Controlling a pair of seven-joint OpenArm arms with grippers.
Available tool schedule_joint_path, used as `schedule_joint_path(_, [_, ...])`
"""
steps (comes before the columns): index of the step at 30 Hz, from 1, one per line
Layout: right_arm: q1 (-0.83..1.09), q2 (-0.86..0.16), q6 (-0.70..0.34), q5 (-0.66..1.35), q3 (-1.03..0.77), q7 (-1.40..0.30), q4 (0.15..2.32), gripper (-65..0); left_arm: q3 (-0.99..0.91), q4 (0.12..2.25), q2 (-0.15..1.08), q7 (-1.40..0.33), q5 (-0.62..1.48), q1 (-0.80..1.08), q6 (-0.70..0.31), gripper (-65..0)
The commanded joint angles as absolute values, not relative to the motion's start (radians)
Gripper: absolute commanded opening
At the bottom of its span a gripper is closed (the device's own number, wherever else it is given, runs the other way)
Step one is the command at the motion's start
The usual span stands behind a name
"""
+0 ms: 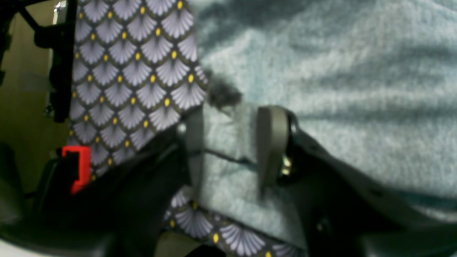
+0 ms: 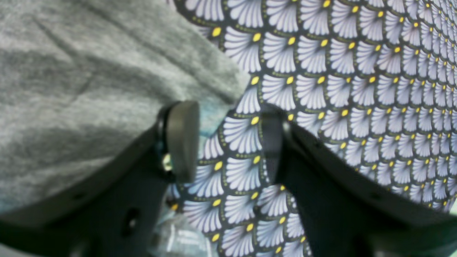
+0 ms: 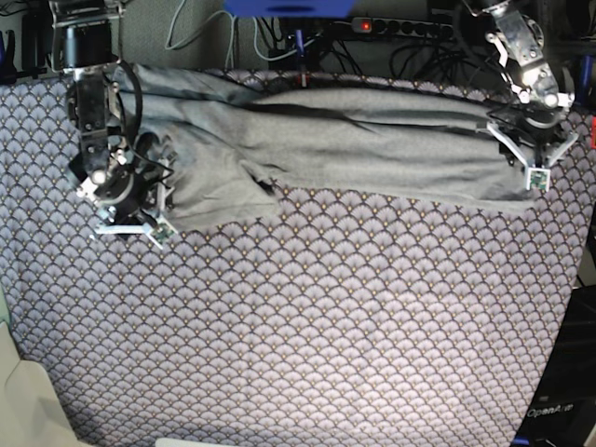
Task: Fold the T-shirt properly
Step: 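Hold the strip end with the right gripper and adjust its grip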
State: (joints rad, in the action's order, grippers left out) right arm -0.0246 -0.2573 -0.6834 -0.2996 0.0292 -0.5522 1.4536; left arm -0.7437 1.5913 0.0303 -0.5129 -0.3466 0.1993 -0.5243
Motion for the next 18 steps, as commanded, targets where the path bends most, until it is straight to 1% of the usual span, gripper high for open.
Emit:
schedule_joint_path(1, [-0.022, -0.262, -0.698, -0.306, 0.030, -0.578, 1.455, -33.4, -0.745, 1.607, 0.041, -0.495, -0.340, 0.191, -0.518, -39.8])
schedule_joint_path(4, [-0.021, -0.260, -0.698, -0.305, 0.031, -0.579, 1.431, -33.2, -0.745, 1.612, 0.041, -0.495, -0.340, 0.191, -0.518, -39.8])
schedule_joint_path(13, [-0.097, -0.266, -0.698, -0.305, 0.058, -0.579, 1.187, -33.2, -0.745, 1.613, 0.044, -0.495, -0.340, 0.193, -0.518, -39.8])
schedule_joint_path(18, [-0.104, -0.262, -0.698, -0.305, 0.059, -0.578, 1.124, -33.4, -0.745, 1.610, 0.047, -0.495, -0.340, 0.194, -0.518, -39.8])
